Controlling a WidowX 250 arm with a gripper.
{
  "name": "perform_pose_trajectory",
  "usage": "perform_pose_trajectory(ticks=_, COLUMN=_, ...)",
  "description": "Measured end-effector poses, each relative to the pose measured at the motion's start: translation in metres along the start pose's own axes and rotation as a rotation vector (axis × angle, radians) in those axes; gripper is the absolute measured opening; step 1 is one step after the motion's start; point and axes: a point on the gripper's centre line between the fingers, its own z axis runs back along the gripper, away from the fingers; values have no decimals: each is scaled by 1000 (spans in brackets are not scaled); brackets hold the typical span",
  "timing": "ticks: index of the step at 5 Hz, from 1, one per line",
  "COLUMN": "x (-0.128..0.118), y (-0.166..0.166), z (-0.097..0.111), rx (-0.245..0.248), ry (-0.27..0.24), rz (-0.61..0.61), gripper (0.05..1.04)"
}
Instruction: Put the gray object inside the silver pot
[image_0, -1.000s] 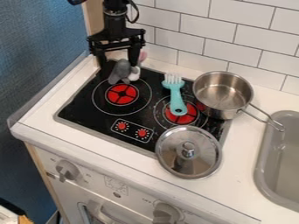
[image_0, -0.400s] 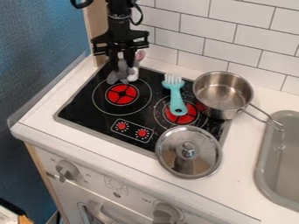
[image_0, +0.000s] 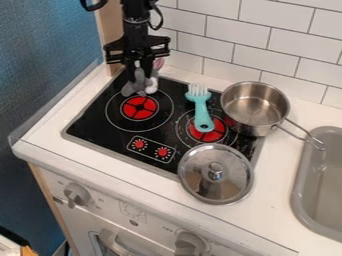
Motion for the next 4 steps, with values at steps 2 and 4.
perform_pose_trajectory(ticks=2, x=-28, y=-34, z=50, rx=-141, ry=-33, rz=-177, gripper=248)
perform_pose_trajectory(ticks=4, x=-80, y=-95, z=73, rx=-275, ry=-20, rz=-475, gripper=248)
